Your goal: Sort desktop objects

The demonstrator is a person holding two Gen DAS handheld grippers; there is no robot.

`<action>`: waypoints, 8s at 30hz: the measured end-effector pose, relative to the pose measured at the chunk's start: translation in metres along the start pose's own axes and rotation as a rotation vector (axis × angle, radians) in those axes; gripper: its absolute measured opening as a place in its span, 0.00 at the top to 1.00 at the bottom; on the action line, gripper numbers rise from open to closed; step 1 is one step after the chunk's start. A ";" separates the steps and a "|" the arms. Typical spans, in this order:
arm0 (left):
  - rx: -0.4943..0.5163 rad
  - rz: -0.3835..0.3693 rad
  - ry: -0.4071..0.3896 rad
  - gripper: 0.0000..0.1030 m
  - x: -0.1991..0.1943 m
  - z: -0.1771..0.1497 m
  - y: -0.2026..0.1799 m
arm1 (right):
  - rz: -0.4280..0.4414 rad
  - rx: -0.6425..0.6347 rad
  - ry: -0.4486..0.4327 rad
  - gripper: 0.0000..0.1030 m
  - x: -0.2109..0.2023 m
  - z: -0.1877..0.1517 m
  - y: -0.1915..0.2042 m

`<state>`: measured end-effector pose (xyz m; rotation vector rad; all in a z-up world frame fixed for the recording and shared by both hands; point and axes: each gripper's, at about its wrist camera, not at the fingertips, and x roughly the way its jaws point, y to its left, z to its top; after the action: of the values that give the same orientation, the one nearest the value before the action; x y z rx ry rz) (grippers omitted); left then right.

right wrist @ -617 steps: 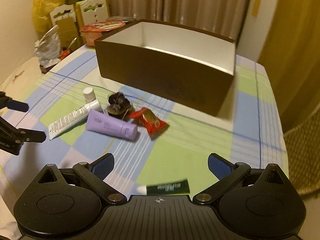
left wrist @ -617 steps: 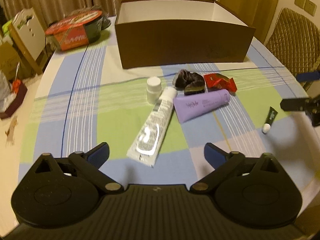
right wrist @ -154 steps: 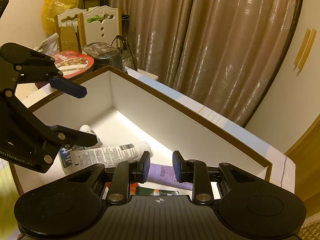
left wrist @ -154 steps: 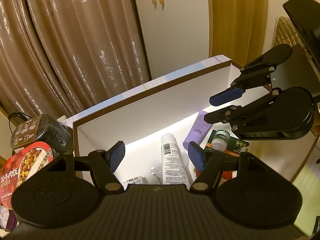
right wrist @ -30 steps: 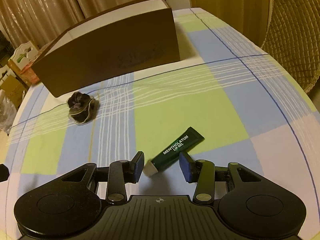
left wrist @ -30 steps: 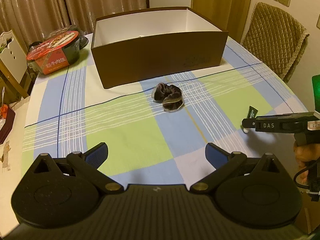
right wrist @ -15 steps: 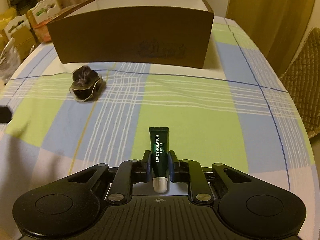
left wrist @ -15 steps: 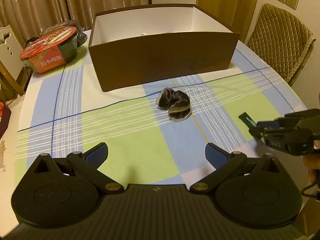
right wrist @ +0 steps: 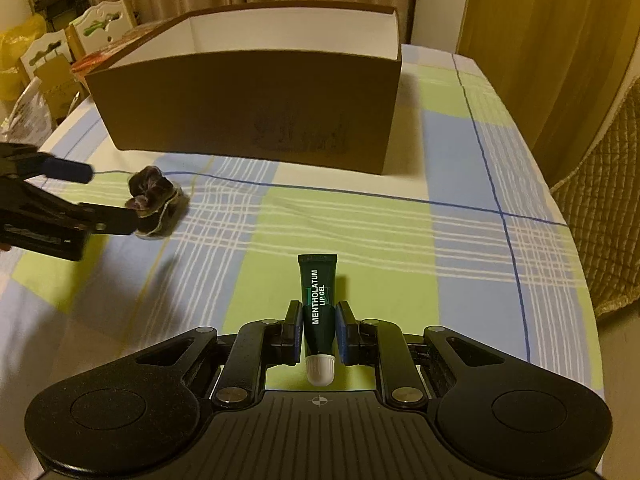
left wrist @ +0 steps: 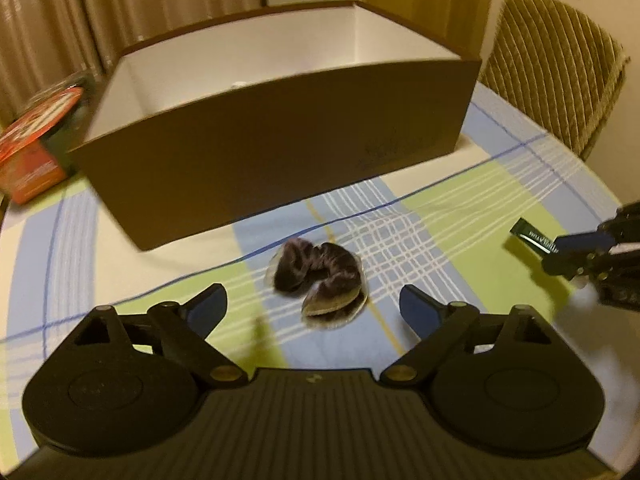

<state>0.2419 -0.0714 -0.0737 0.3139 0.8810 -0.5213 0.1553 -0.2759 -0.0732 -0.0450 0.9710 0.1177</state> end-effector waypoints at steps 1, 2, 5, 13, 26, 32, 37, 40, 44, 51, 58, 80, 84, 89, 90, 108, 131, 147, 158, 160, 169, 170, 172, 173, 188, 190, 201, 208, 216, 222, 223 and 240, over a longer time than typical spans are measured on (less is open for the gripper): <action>0.006 -0.002 0.007 0.17 0.006 0.002 0.000 | 0.003 -0.001 0.005 0.85 0.003 0.001 -0.002; 0.012 -0.005 0.014 0.23 0.012 0.004 0.000 | 0.005 -0.001 0.010 0.85 0.005 0.002 -0.003; 0.005 -0.012 0.034 0.35 0.023 0.007 0.004 | 0.013 0.002 0.023 0.85 0.013 0.005 -0.008; -0.015 -0.045 0.064 0.78 0.027 0.007 0.007 | 0.028 -0.009 0.030 0.85 0.020 0.011 -0.010; -0.054 -0.014 0.033 0.84 -0.039 -0.022 0.010 | 0.035 -0.051 -0.047 0.85 -0.015 0.008 0.016; -0.079 0.010 -0.007 0.84 -0.080 -0.038 0.014 | 0.035 -0.073 -0.097 0.85 -0.041 0.004 0.034; -0.089 0.030 -0.045 0.84 -0.108 -0.047 0.016 | 0.030 -0.089 -0.136 0.85 -0.058 0.003 0.047; -0.094 0.040 -0.065 0.84 -0.122 -0.049 0.018 | 0.029 -0.099 -0.156 0.85 -0.066 0.005 0.053; -0.102 0.050 -0.087 0.84 -0.135 -0.052 0.020 | 0.030 -0.114 -0.174 0.85 -0.072 0.007 0.057; -0.116 0.059 -0.106 0.84 -0.144 -0.053 0.023 | 0.033 -0.138 -0.186 0.85 -0.075 0.011 0.062; -0.117 0.054 -0.111 0.84 -0.142 -0.049 0.020 | 0.031 -0.140 -0.188 0.85 -0.075 0.012 0.056; -0.020 0.090 -0.237 0.84 -0.093 0.105 0.053 | 0.071 -0.159 -0.320 0.85 -0.034 0.167 0.005; -0.019 0.107 -0.219 0.84 -0.060 0.135 0.069 | 0.112 -0.157 -0.273 0.85 0.006 0.203 0.001; -0.010 0.112 -0.173 0.83 -0.015 0.156 0.085 | 0.157 -0.166 -0.205 0.85 0.056 0.240 0.000; -0.007 0.111 -0.166 0.83 -0.006 0.160 0.088 | 0.166 -0.168 -0.192 0.85 0.065 0.245 0.001; -0.019 0.134 -0.144 0.22 0.046 0.159 0.112 | 0.212 -0.183 -0.074 0.84 0.130 0.270 -0.003; -0.052 0.144 -0.186 0.04 -0.009 0.149 0.100 | 0.102 -0.157 -0.182 0.21 0.074 0.250 0.003; -0.090 0.187 -0.227 0.01 -0.074 0.120 0.076 | 0.053 -0.035 -0.234 0.01 -0.004 0.204 -0.009; -0.149 0.141 -0.268 0.01 -0.120 0.064 0.055 | 0.031 0.051 -0.183 0.01 -0.053 0.142 0.005; -0.156 0.130 -0.265 0.01 -0.128 0.057 0.051 | 0.025 0.068 -0.178 0.01 -0.063 0.131 0.006; -0.181 0.093 -0.246 0.01 -0.156 0.029 0.035 | -0.001 0.105 -0.155 0.01 -0.100 0.098 0.013; -0.183 0.091 -0.241 0.01 -0.158 0.027 0.033 | -0.003 0.104 -0.148 0.01 -0.102 0.096 0.014; -0.190 0.096 -0.230 0.01 -0.161 0.023 0.029 | -0.008 0.099 -0.142 0.01 -0.106 0.091 0.018; -0.196 0.104 -0.223 0.01 -0.163 0.021 0.027 | -0.010 0.096 -0.141 0.01 -0.107 0.088 0.020; -0.209 0.156 -0.199 0.01 -0.176 0.011 0.010 | -0.039 0.092 -0.120 0.01 -0.122 0.073 0.030; -0.218 0.160 -0.188 0.01 -0.175 0.012 0.011 | -0.044 0.095 -0.118 0.01 -0.123 0.075 0.030; -0.250 0.203 -0.151 0.01 -0.175 0.014 0.019 | -0.042 0.089 -0.099 0.01 -0.123 0.086 0.040; -0.262 0.210 -0.145 0.01 -0.172 0.016 0.025 | -0.041 0.087 -0.092 0.01 -0.117 0.091 0.043; -0.256 0.204 -0.131 0.01 -0.162 0.022 0.029 | -0.043 0.085 -0.085 0.01 -0.107 0.102 0.044; -0.263 0.206 -0.119 0.01 -0.150 0.028 0.035 | -0.044 0.082 -0.073 0.01 -0.095 0.112 0.040; -0.264 0.207 -0.117 0.01 -0.148 0.029 0.036 | -0.043 0.082 -0.071 0.01 -0.094 0.114 0.040; -0.277 0.213 -0.095 0.01 -0.128 0.043 0.044 | -0.040 0.090 -0.071 0.01 -0.075 0.130 0.031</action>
<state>0.2273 -0.0162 0.0562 0.1266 0.8051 -0.2114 0.2163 -0.2394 0.0629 0.0225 0.9026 0.0379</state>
